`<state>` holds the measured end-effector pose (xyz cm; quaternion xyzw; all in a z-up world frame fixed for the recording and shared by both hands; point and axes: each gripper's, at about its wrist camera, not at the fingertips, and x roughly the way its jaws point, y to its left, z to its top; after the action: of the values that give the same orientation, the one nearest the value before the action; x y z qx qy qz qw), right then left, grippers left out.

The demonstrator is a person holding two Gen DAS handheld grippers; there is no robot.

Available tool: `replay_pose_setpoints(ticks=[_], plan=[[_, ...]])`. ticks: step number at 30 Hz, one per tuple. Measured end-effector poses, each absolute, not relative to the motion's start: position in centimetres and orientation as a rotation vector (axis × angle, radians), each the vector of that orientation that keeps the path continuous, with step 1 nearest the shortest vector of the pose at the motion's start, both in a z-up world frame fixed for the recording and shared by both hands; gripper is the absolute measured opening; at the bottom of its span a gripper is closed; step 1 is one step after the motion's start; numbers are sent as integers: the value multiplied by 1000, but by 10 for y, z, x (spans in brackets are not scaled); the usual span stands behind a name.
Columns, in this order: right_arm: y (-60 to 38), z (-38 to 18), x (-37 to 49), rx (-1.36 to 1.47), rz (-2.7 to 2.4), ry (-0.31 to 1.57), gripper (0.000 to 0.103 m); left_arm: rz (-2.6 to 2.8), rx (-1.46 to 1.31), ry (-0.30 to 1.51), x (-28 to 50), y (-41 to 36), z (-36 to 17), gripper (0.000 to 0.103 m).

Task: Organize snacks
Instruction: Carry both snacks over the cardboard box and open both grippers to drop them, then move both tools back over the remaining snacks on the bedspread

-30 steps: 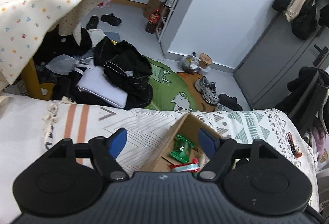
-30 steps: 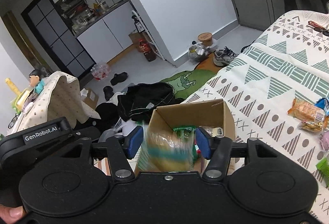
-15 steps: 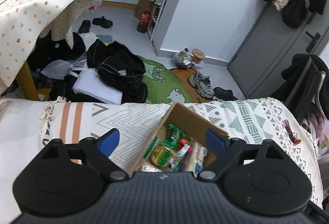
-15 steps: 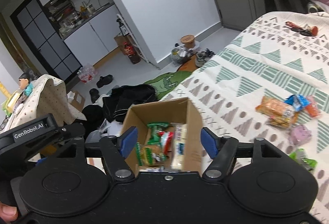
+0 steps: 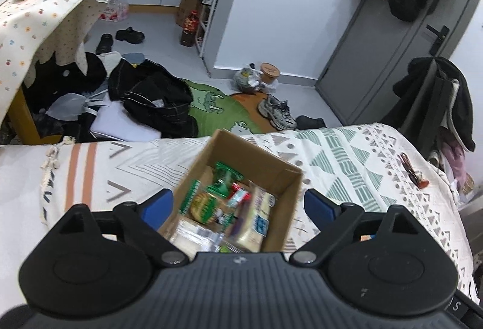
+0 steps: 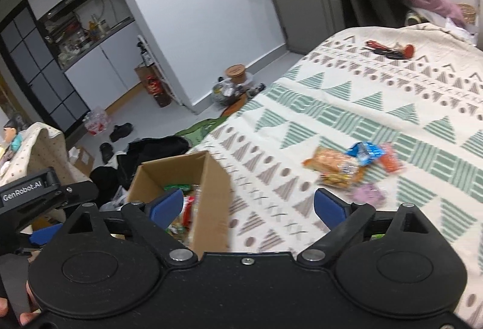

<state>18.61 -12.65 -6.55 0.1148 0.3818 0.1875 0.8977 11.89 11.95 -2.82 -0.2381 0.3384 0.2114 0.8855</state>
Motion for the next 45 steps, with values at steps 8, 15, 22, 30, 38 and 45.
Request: replay_pose_setpoints(ticks=[8, 15, 22, 30, 38, 45], plan=[[-170, -67, 182, 249, 327, 779, 101, 436, -455, 670, 118, 89, -27, 93], [-201, -69, 180, 250, 285, 773, 103, 410, -430, 698, 123, 63, -27, 93], [-219, -71, 173, 183, 268, 782, 103, 384, -366, 724, 125, 33, -32, 93], [-240, -80, 171, 188, 220, 791, 103, 348, -339, 769, 128, 11, -44, 93], [-256, -94, 172, 236, 226, 817, 102, 299, -318, 799, 139, -8, -58, 93], [-261, -108, 182, 305, 241, 847, 98, 250, -295, 837, 158, -20, -77, 93]])
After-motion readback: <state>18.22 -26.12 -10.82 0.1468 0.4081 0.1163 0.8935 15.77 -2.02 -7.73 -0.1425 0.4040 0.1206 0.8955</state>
